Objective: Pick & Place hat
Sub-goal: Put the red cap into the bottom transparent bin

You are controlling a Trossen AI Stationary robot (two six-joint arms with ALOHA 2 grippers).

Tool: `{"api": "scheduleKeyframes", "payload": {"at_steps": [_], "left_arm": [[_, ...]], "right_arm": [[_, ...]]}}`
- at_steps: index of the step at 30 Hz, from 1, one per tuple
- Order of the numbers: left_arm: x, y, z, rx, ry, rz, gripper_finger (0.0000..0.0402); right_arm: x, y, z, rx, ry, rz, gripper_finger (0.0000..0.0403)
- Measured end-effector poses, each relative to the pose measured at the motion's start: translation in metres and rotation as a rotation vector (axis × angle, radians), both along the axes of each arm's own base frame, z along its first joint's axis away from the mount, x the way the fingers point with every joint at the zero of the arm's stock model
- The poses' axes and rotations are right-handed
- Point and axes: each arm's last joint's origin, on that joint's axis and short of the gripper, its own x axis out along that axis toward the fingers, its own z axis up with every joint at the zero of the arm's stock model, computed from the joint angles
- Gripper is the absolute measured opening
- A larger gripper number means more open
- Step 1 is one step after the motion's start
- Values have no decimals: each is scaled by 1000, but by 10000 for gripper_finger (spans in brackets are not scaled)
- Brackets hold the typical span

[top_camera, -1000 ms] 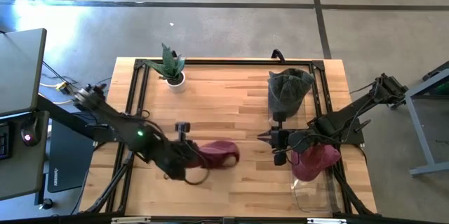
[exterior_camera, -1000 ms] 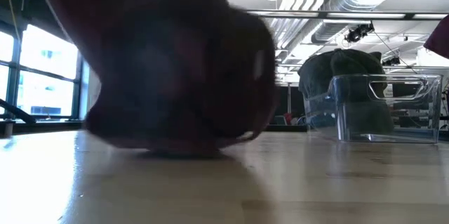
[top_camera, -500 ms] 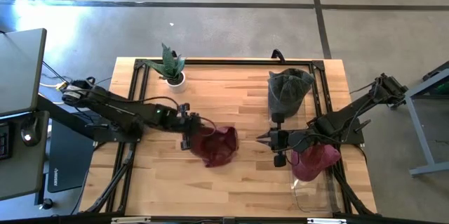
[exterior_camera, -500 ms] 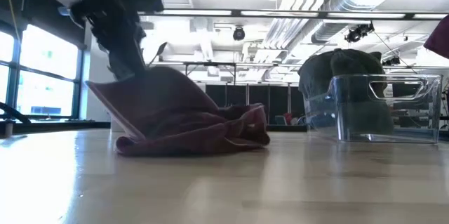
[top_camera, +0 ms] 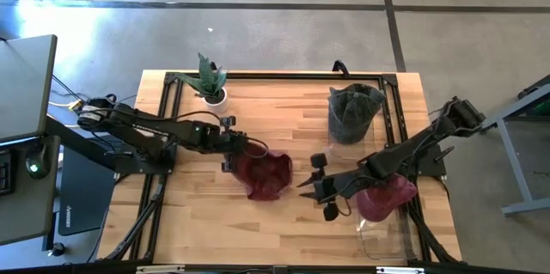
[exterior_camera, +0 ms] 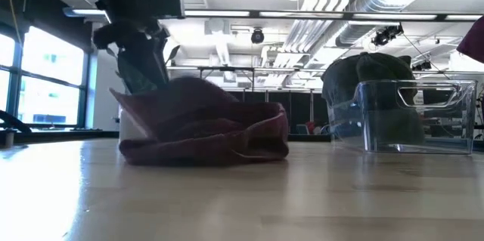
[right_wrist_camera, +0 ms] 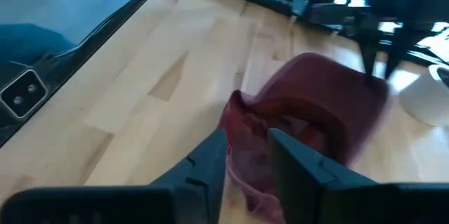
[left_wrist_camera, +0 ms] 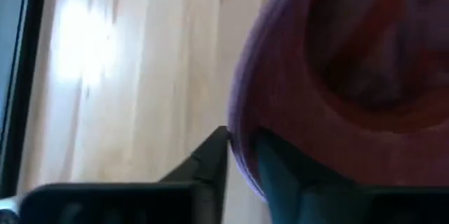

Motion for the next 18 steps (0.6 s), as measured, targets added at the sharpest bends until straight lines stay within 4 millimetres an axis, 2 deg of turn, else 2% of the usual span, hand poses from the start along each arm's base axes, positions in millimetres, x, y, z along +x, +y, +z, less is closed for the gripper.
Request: {"api": "scheduleKeyframes", "payload": {"at_steps": [3, 8, 13, 18], "left_arm": [[1, 8, 8, 11, 16, 24, 131], [-6, 12, 44, 53, 1, 116, 199], [-8, 0, 62, 44, -40, 137, 214], [-13, -25, 49, 27, -38, 79, 215]], "right_arm": [[12, 6, -6, -2, 29, 34, 128], [35, 12, -19, -3, 130, 98, 162], [65, 18, -35, -103, 219, 130, 180], [95, 19, -37, -236, 337, 150, 181]]}}
